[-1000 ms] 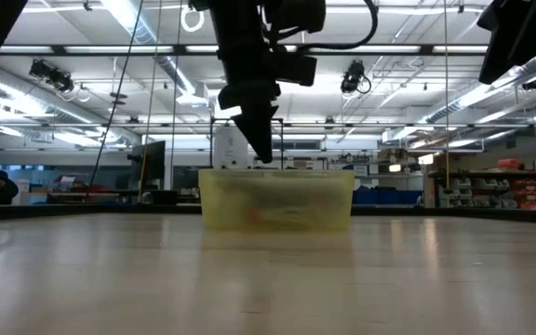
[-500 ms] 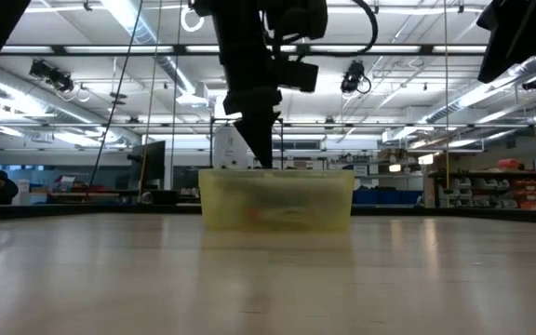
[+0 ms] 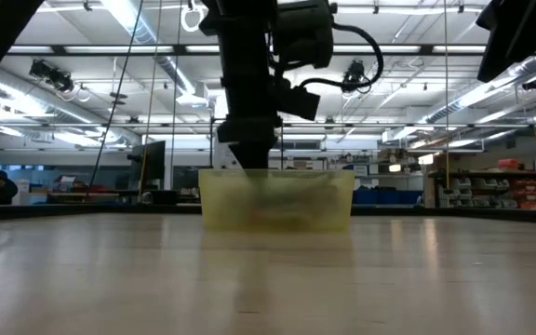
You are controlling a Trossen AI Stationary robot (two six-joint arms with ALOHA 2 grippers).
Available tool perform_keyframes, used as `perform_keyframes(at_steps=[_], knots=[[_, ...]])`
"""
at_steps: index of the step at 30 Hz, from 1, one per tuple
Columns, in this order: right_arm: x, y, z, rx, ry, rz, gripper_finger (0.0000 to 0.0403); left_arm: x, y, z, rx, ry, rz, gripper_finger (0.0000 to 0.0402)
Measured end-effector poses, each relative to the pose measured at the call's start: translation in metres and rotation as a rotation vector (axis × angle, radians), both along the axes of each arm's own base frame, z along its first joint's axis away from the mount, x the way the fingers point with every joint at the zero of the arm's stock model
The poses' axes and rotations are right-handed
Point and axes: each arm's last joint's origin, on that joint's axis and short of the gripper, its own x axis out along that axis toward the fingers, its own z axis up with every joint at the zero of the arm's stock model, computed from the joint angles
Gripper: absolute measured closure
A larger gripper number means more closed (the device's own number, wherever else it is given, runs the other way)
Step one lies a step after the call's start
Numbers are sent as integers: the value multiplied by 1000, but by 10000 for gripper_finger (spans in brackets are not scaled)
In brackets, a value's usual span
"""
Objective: Pick and place USB-C Cables
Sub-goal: Put the red charger cable into the yellow transparent bin, then adjust the yellow transparent bin
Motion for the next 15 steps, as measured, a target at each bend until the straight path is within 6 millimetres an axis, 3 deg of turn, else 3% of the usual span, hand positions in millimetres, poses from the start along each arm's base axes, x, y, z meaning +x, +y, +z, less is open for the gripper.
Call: perform_keyframes(at_steps=[9, 15], knots=[[2, -2, 0, -4, -1, -4, 139, -14, 2, 48, 41, -114, 35, 375], [5, -8, 2, -122, -61, -28, 139, -29, -1, 78, 41, -159, 36, 375]])
